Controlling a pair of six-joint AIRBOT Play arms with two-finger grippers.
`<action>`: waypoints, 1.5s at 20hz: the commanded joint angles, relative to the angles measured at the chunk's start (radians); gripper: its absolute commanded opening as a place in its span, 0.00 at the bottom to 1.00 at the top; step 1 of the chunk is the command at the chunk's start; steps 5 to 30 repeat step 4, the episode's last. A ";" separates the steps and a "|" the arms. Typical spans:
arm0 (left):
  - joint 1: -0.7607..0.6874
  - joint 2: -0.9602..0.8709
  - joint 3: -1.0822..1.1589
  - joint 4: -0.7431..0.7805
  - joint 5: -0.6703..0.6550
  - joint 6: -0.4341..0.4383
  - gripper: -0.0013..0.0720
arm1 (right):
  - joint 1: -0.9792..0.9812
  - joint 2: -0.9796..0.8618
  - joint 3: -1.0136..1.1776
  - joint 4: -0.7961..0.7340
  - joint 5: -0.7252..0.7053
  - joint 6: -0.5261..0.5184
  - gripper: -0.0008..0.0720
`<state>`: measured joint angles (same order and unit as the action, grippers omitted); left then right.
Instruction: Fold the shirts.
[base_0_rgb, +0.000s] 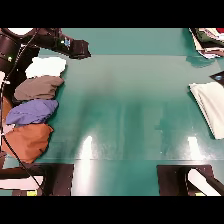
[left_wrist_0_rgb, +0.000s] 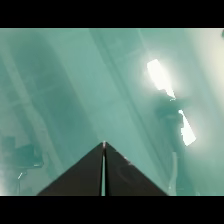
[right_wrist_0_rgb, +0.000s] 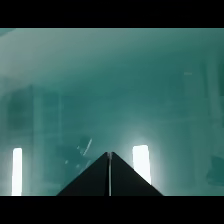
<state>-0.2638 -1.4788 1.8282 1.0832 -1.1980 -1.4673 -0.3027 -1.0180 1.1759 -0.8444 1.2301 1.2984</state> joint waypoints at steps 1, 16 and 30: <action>0.000 0.000 0.000 0.000 0.005 0.000 0.05 | 0.163 0.003 0.004 0.002 0.000 -0.018 0.03; 0.000 0.000 0.000 0.000 0.005 0.000 0.06 | 0.198 0.003 0.004 0.003 0.006 -0.018 0.03; 0.000 0.000 0.000 0.000 0.005 0.000 0.06 | 0.198 0.003 0.004 0.003 0.006 -0.018 0.03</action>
